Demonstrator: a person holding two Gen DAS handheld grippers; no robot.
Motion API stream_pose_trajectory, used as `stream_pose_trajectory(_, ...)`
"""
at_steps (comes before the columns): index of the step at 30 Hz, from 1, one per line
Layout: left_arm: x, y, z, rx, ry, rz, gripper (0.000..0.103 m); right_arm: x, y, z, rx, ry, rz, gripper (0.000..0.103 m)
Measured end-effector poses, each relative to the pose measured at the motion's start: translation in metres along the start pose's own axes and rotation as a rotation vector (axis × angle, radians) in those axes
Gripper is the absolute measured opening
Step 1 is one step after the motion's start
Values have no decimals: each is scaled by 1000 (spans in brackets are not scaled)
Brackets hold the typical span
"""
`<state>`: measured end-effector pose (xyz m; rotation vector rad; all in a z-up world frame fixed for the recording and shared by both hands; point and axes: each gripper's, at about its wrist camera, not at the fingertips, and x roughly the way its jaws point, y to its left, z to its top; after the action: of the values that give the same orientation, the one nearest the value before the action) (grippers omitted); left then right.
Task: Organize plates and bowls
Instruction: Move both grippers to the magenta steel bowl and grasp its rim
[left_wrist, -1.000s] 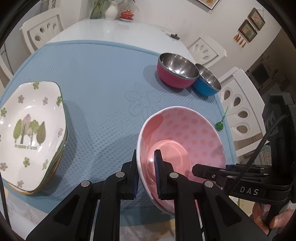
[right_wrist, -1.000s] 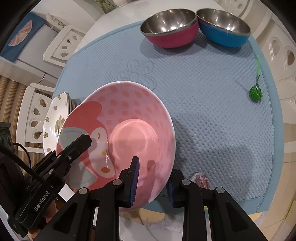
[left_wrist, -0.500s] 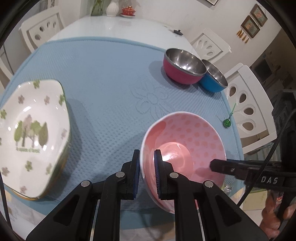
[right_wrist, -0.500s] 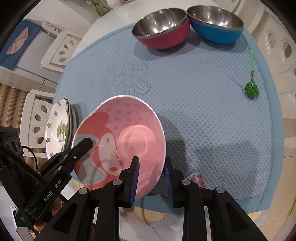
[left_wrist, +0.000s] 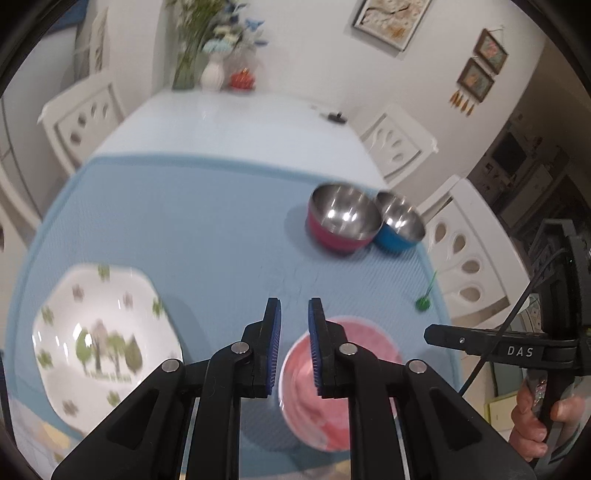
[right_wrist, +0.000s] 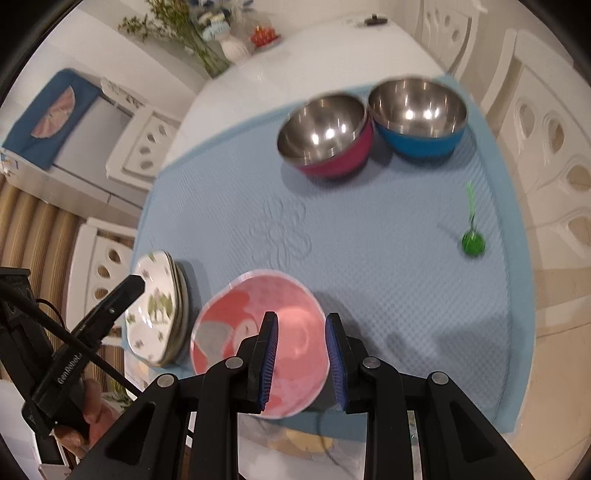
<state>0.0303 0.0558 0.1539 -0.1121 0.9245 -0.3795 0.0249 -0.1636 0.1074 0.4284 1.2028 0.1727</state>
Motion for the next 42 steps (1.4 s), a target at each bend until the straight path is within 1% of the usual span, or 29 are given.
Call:
stream_pose_trajectory(3, -3, -9, 22, 39, -23, -11, 13, -14, 1, 11, 3, -51, 5, 25)
stream_pose_trajectory(7, 1, -21, 56, 104, -43, -11, 13, -32, -1, 33, 24, -117, 21, 25)
stream_pose_trajectory(11, 14, -31, 90, 150, -46, -30, 17, -39, -2, 55, 66, -162, 25, 27)
stream_pose_trajectory(12, 20, -34, 100, 167, -42, -35, 20, -39, -3, 59, 78, -167, 31, 31)
stream_pose_trajectory(13, 25, -35, 104, 178, -39, -33, 28, -38, -4, 64, 89, -170, 35, 41)
stream_pose_trajectory(14, 33, -37, 112, 191, -34, -30, 32, -36, -6, 69, 106, -173, 40, 47)
stream_pose_trajectory(15, 37, -38, 116, 201, -28, -31, 33, -34, -8, 73, 123, -178, 47, 52)
stream_pose_trajectory(16, 45, -40, 121, 216, -16, -36, 33, -31, -9, 77, 136, -181, 53, 52)
stream_pose_trajectory(18, 63, -41, 128, 229, 12, -49, 40, -22, -12, 86, 153, -164, 52, 52)
stream_pose_trajectory(19, 75, -41, 133, 226, 32, -62, 49, -15, -15, 91, 167, -151, 50, 52)
stream_pose_trajectory(20, 86, -39, 136, 219, 48, -78, 56, -10, -19, 93, 177, -143, 51, 52)
stream_pose_trajectory(21, 94, -37, 138, 212, 57, -89, 57, -4, -23, 98, 196, -131, 54, 52)
stream_pose_trajectory(25, 144, -29, 147, 169, 150, -142, 57, 19, -38, 111, 240, -94, 46, 52)
stream_pose_trajectory(27, 174, -22, 149, 143, 212, -165, 57, 32, -47, 118, 259, -75, 47, 52)
stream_pose_trajectory(30, 206, -12, 147, 101, 287, -201, 57, 51, -57, 126, 283, -50, 53, 52)
stream_pose_trajectory(32, 222, -7, 144, 80, 319, -208, 57, 64, -62, 132, 291, -28, 59, 52)
stream_pose_trajectory(36, 242, 2, 142, 63, 348, -208, 57, 87, -67, 142, 293, 0, 69, 52)
stream_pose_trajectory(42, 274, -5, 137, 68, 407, -226, 55, 108, -77, 154, 300, 15, 68, 52)
